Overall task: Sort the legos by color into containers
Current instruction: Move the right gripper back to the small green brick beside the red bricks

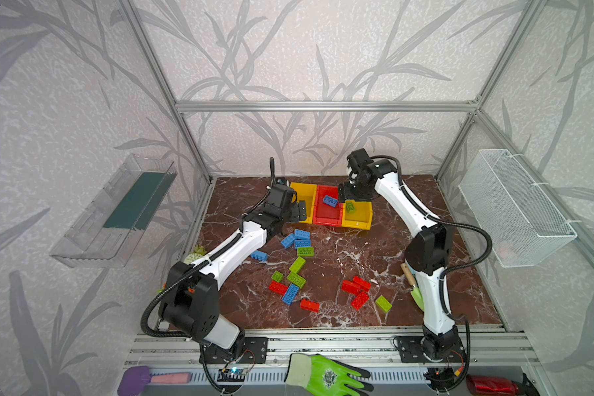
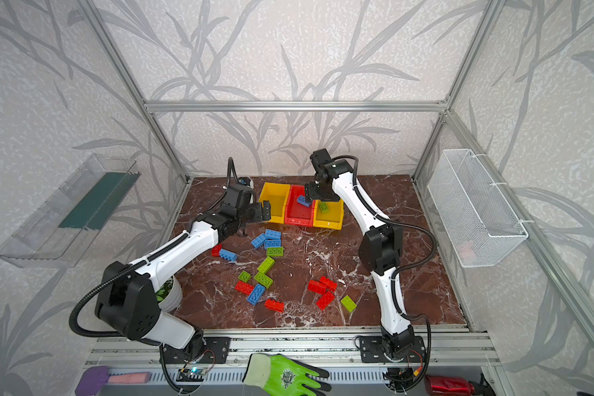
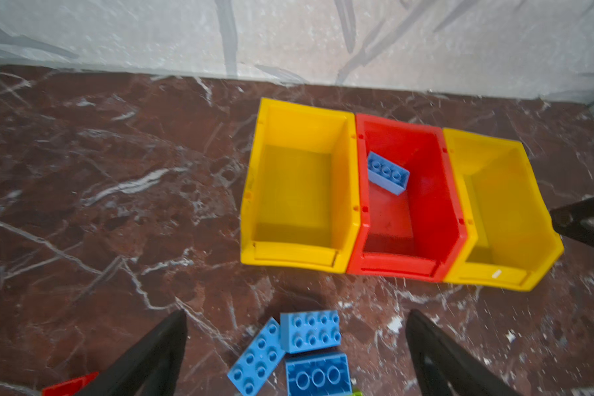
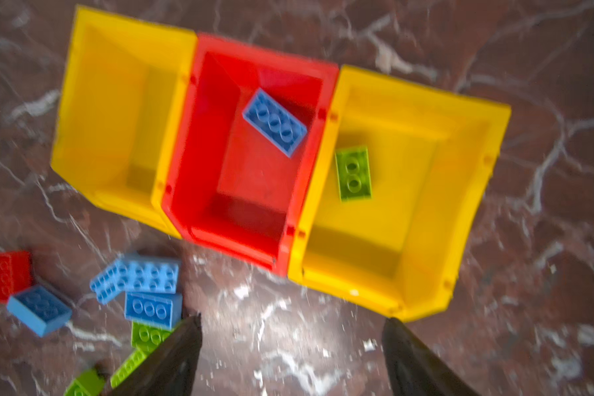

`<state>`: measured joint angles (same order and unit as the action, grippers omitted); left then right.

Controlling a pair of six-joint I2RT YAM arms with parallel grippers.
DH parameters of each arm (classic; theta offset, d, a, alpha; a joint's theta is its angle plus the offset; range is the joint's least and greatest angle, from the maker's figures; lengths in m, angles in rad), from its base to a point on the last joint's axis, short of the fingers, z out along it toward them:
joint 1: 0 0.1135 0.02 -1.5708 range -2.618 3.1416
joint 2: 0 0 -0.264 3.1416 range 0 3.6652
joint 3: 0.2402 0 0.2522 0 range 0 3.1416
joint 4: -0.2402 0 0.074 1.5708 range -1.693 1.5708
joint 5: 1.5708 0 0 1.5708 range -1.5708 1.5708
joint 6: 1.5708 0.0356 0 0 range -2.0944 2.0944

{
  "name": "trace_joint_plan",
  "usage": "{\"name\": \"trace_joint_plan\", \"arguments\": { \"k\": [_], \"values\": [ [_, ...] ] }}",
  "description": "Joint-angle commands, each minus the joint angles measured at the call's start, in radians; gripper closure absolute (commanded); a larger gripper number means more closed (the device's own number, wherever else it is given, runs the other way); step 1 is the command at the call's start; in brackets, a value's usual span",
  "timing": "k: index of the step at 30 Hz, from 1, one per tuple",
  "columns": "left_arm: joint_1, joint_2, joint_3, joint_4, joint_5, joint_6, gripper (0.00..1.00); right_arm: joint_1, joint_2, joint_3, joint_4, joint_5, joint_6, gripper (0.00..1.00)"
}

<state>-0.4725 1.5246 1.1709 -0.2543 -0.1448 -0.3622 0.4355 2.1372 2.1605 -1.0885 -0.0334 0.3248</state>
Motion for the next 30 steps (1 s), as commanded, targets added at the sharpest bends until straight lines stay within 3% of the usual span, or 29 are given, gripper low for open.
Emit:
{"name": "trace_joint_plan", "arguments": {
  "k": [1, 17, 30],
  "values": [
    [-0.077, -0.045, -0.034, 0.028, -0.017, 0.009, 0.01, 0.0, -0.169, -0.258, 0.062, 0.019, 0.021, 0.17],
    [-0.368, -0.172, -0.218, 0.023, -0.161, -0.135, 0.01, 0.005, -0.831, -1.088, 0.123, -0.004, 0.152, 0.18],
    [-0.558, -0.256, -0.273, -0.061, -0.299, -0.21, 0.01, 0.103, -1.163, -1.447, 0.087, -0.037, 0.352, 0.19]
  ]
}}
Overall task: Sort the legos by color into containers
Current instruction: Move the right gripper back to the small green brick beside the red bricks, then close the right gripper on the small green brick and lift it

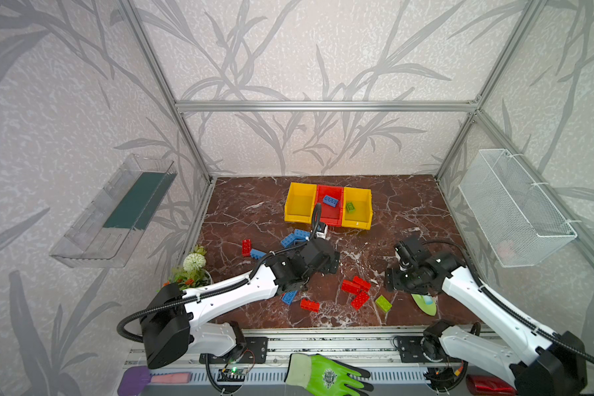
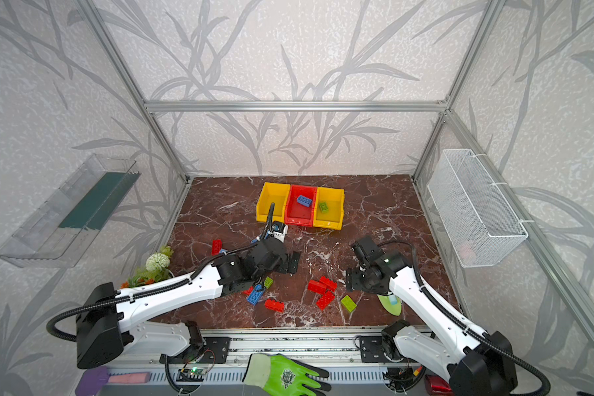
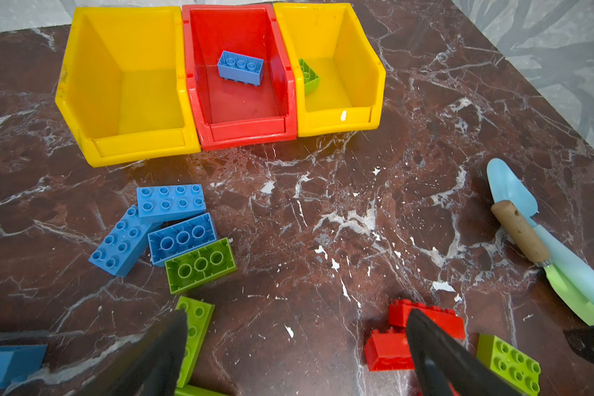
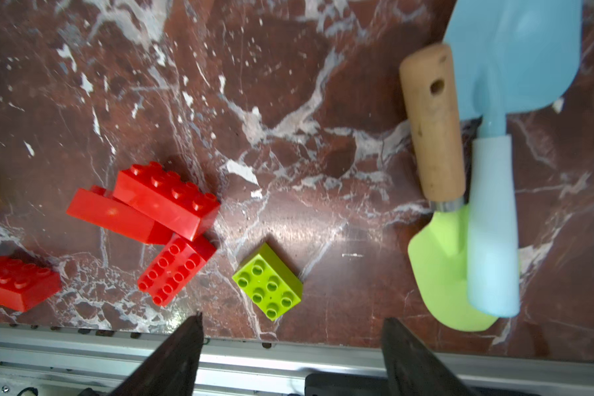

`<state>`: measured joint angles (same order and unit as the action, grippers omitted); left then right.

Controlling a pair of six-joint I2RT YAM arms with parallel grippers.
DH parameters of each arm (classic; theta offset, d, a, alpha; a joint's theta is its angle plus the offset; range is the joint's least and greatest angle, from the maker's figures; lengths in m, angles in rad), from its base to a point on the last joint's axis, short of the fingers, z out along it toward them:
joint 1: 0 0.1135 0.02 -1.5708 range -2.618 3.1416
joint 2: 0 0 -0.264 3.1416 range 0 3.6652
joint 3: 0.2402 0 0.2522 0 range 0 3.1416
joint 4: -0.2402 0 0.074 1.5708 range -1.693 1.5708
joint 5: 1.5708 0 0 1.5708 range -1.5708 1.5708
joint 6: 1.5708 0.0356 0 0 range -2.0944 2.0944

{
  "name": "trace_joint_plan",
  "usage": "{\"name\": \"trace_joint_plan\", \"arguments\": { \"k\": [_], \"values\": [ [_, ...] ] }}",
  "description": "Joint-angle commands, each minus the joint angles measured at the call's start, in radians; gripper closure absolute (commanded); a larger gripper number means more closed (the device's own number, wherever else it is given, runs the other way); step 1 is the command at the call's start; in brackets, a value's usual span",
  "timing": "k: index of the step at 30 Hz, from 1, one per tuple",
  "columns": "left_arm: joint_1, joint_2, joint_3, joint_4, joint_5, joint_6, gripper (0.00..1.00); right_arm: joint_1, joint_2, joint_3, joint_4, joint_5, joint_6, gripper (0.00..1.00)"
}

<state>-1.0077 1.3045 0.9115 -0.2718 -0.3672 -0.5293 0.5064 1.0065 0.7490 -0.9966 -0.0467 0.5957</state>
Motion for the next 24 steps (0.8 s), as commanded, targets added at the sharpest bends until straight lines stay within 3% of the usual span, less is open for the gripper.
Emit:
{"name": "trace_joint_plan", "arguments": {
  "k": [1, 8, 24],
  "values": [
    [-0.032, -0.045, -0.015, -0.051, -0.089, -0.048, 0.01, 0.057, -0.033, -0.041, -0.003, -0.02, 0.097, 0.19],
    [-0.079, -0.129, -0.062, -0.084, -0.166, -0.085, 0.01, 0.15, 0.022, -0.089, 0.036, -0.021, 0.112, 0.19],
    [-0.083, -0.229, -0.123, -0.118, -0.23, -0.099, 0.01, 0.156, 0.097, -0.198, 0.287, -0.059, 0.0, 0.26]
  ]
}}
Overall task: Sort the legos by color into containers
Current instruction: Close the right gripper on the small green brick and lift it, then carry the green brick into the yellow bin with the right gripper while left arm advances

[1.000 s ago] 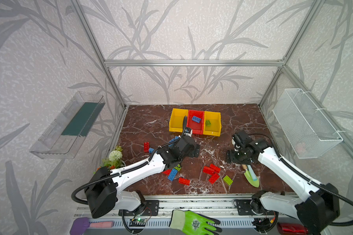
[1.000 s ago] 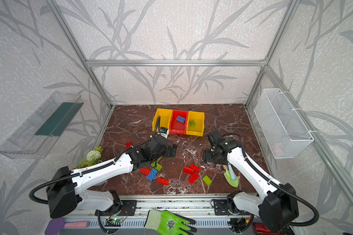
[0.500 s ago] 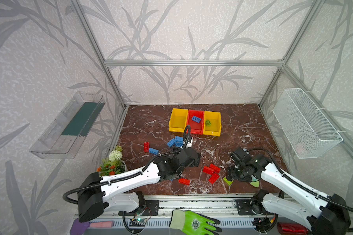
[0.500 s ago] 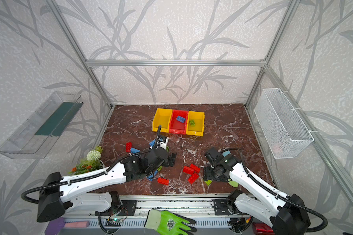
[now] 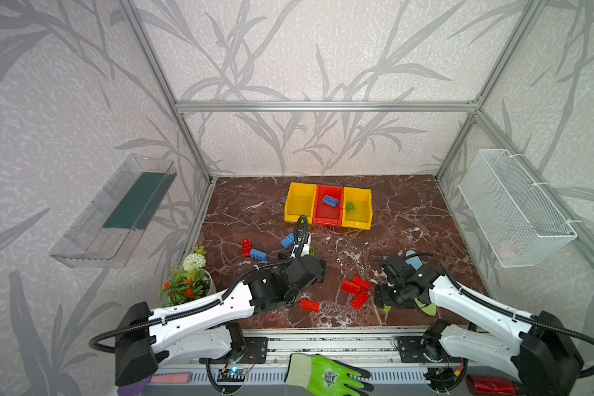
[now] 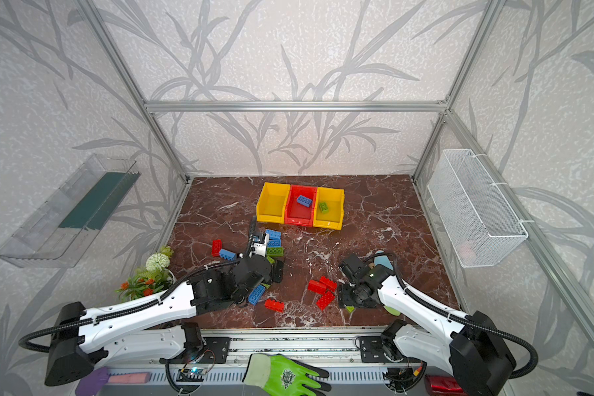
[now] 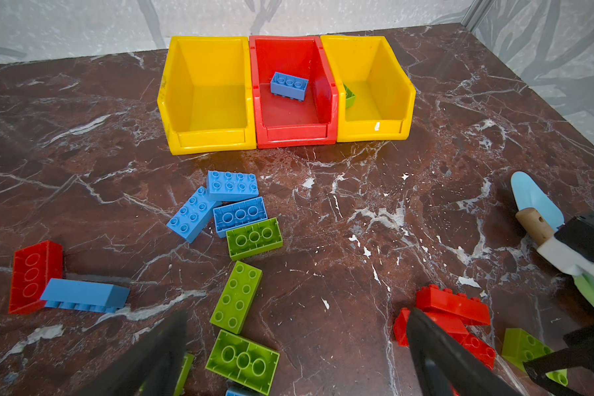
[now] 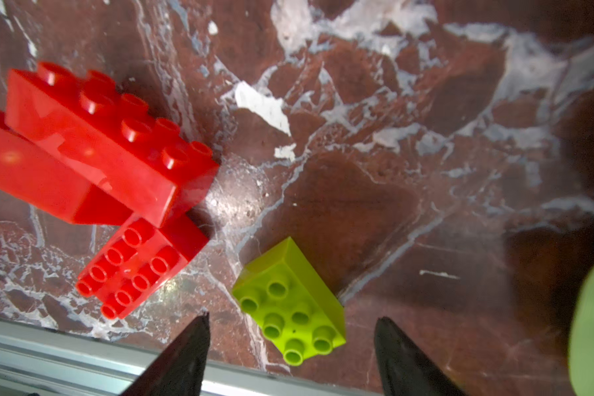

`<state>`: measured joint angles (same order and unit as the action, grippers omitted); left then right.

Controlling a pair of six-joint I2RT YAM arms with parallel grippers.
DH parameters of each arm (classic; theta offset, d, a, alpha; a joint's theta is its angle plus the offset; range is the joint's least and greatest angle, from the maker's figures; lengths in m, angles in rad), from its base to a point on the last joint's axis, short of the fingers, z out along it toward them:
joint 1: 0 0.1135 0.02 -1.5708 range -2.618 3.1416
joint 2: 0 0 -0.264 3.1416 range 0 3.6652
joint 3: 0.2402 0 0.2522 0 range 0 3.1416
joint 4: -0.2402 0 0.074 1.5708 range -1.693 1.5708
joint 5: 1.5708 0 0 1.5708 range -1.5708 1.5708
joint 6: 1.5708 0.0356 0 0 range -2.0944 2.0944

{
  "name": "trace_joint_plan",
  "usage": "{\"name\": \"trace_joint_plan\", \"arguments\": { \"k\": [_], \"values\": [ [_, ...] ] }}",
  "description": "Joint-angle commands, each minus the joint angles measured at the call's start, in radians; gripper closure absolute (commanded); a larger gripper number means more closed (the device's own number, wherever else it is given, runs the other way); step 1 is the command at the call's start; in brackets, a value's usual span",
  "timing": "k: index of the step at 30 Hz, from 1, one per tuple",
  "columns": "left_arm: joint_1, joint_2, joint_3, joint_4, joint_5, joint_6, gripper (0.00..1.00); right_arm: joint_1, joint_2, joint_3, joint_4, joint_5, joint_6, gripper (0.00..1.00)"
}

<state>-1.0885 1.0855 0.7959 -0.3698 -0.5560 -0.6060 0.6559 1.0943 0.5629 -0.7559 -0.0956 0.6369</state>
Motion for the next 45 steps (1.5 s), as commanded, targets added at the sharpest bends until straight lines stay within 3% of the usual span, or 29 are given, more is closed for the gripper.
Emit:
{"name": "trace_joint_plan", "arguments": {
  "k": [1, 11, 29, 37, 40, 45],
  "values": [
    [-0.003, -0.008, -0.004, -0.021, -0.042, -0.018, 0.01, 0.007, 0.012, -0.014, 0.05, -0.012, -0.045, 0.27],
    [-0.004, -0.005, 0.008, -0.025, -0.057, 0.0, 0.01, 0.04, 0.059, -0.047, 0.118, -0.031, -0.045, 0.34],
    [-0.002, -0.038, -0.026, -0.06, -0.098, -0.011, 0.01, 0.077, 0.1, -0.034, 0.028, 0.061, 0.064, 0.67],
    [0.013, 0.0, -0.014, -0.041, -0.135, 0.029, 0.01, 0.078, 0.029, 0.13, -0.111, 0.12, 0.068, 0.68],
    [0.065, 0.033, 0.004, -0.045, -0.076, 0.034, 0.01, 0.064, 0.029, 0.22, -0.105, 0.156, 0.035, 0.68],
    [0.187, 0.08, 0.043, -0.041, 0.04, 0.074, 0.01, -0.065, 0.171, 0.413, -0.071, 0.077, -0.048, 0.68]
  ]
}}
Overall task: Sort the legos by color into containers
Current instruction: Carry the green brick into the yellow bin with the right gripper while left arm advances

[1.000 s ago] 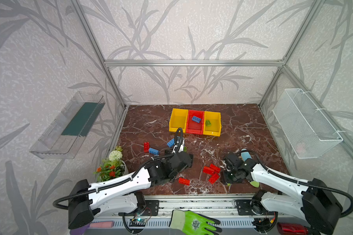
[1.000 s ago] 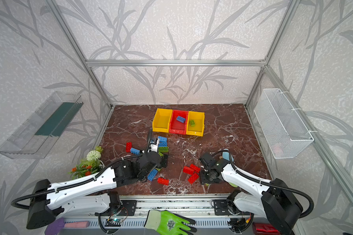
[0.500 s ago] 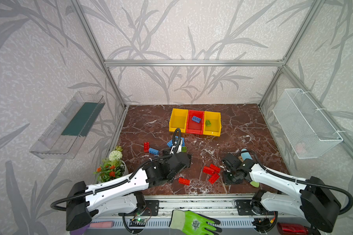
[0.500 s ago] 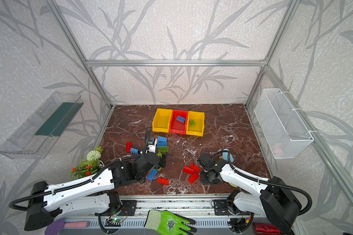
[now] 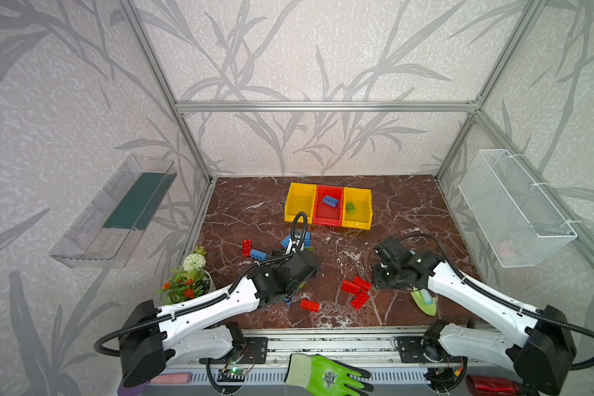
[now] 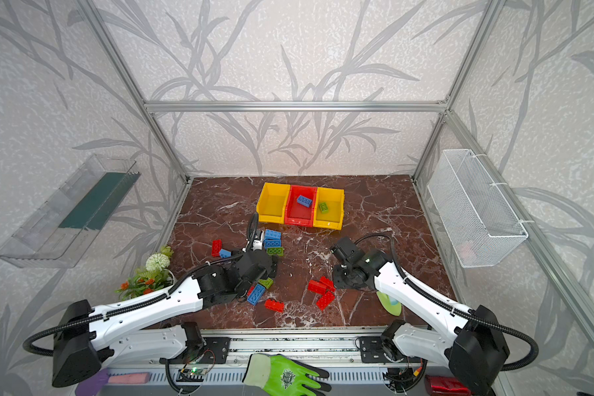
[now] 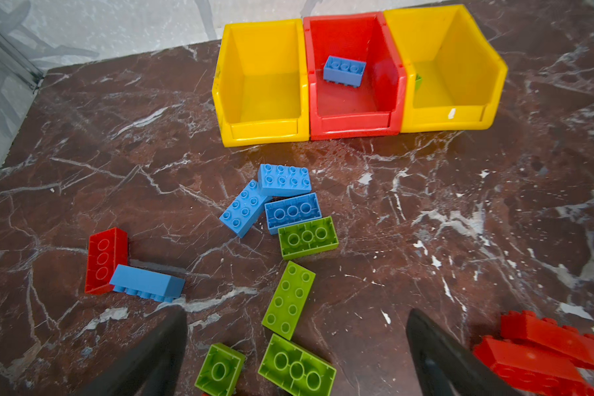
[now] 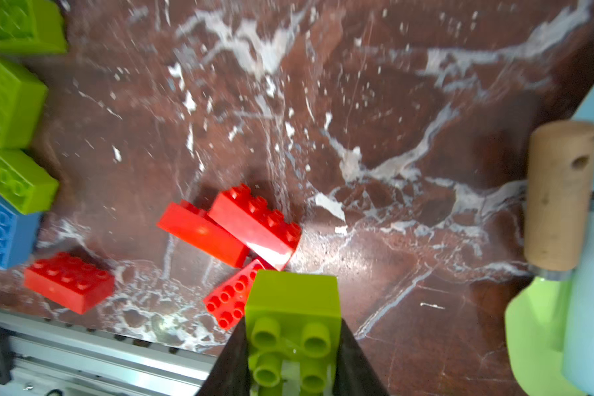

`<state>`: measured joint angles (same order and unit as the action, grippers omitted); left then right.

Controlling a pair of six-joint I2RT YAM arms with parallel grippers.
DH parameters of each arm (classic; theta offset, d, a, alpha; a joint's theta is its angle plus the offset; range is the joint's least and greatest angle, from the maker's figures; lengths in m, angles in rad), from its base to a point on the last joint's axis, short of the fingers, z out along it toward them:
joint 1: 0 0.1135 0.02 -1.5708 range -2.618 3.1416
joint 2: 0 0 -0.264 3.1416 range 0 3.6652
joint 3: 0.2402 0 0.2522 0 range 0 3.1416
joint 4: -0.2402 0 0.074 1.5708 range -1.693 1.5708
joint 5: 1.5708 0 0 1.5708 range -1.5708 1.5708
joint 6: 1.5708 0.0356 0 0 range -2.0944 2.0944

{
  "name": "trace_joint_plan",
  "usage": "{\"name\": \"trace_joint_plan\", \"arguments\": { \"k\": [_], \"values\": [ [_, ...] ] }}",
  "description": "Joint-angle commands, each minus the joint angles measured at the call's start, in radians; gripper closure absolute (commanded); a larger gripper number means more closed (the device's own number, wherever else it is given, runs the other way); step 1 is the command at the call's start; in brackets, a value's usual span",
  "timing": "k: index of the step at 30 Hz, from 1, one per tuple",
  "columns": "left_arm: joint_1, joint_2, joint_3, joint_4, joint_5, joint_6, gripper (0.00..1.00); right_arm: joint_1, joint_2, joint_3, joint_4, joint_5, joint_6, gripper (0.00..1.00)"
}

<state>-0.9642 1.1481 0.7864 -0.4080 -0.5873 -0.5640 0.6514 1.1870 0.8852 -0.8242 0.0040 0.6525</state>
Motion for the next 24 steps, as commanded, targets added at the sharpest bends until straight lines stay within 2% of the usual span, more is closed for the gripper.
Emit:
{"name": "trace_joint_plan", "arguments": {
  "k": [1, 5, 9, 15, 24],
  "values": [
    [0.089, 0.026, 0.064, -0.001, 0.098, 0.045, 0.01, -0.076, 0.111, 0.125, 0.006, -0.034, -0.075, 0.68],
    [0.204, 0.087, 0.15, 0.002, 0.202, 0.126, 0.01, -0.156, 0.297, 0.336, 0.038, -0.07, -0.152, 0.68],
    [0.288, 0.177, 0.264, -0.031, 0.246, 0.189, 0.01, -0.22, 0.499, 0.572, 0.008, -0.094, -0.215, 0.68],
    [0.355, 0.256, 0.334, -0.015, 0.288, 0.217, 0.01, -0.283, 0.796, 0.906, -0.106, -0.091, -0.289, 0.69],
    [0.418, 0.336, 0.417, -0.007, 0.316, 0.246, 0.01, -0.311, 1.1, 1.28, -0.226, -0.04, -0.365, 0.69]
  ]
}}
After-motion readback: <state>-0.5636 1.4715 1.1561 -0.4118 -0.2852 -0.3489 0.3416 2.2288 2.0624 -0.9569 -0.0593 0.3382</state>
